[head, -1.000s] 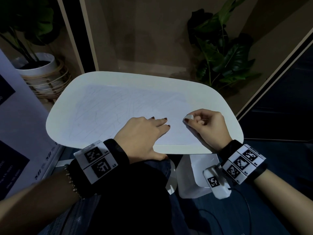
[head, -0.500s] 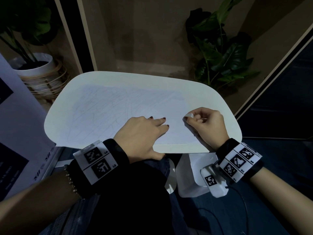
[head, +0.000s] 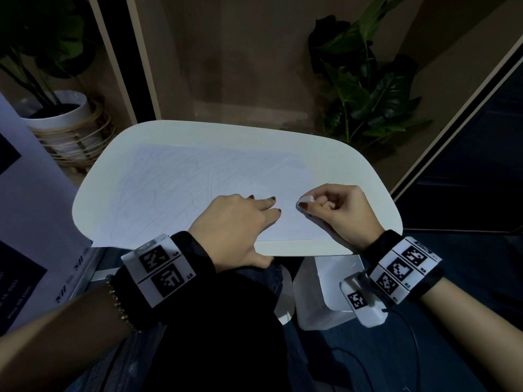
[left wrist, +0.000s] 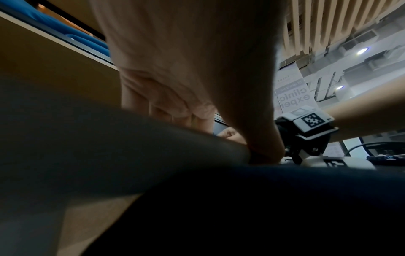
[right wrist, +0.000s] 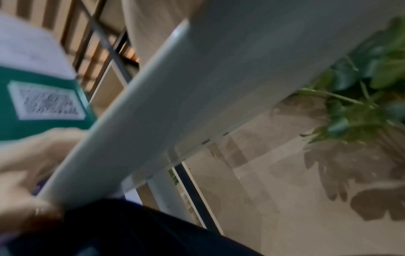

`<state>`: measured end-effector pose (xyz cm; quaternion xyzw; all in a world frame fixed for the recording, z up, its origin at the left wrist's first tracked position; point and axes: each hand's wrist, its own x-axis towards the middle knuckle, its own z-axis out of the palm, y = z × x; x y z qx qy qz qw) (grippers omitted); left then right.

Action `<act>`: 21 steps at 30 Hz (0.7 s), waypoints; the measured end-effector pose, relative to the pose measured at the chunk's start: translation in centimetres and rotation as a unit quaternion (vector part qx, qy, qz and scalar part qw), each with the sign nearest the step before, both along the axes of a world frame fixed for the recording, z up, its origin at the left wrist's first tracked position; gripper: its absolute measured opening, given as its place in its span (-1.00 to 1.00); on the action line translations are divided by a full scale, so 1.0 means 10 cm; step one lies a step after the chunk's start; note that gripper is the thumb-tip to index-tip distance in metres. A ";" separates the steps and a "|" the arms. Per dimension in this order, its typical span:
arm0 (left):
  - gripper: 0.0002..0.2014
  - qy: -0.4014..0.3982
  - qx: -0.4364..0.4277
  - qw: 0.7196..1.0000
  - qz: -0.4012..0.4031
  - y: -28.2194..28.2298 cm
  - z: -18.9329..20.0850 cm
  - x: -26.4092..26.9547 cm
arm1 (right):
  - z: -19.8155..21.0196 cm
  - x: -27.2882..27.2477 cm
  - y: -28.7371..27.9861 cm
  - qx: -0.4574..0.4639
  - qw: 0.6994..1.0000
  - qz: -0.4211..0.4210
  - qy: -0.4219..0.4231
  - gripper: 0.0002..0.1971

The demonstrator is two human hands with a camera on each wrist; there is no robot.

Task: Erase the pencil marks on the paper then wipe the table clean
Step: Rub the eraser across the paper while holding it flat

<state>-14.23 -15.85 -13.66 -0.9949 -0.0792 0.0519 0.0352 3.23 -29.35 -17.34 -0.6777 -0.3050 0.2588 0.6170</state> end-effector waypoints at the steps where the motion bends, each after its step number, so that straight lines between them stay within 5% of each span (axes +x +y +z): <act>1: -0.27 0.002 0.000 1.000 0.000 0.00 0.00 0.00 | 0.00 0.01 0.02 0.002 1.000 -0.019 -0.010 -0.93; 6: -0.23 0.012 -0.017 1.000 -0.005 0.04 0.09 -0.03 | 0.04 -0.02 0.06 0.066 0.995 -0.072 0.014 -0.91; 9: -0.28 -0.003 -0.107 0.994 0.021 0.14 0.22 -0.05 | 0.09 -0.09 0.04 0.080 0.994 -0.068 0.031 -0.88; 13: -0.30 -0.003 -0.082 0.996 0.032 0.26 0.25 -0.05 | 0.12 -0.18 0.07 0.023 0.990 -0.067 -0.123 -0.89; 21: -0.29 0.101 -0.084 0.990 0.060 0.32 0.00 -0.09 | 0.01 -0.33 0.10 -0.049 0.973 0.048 -0.218 -0.95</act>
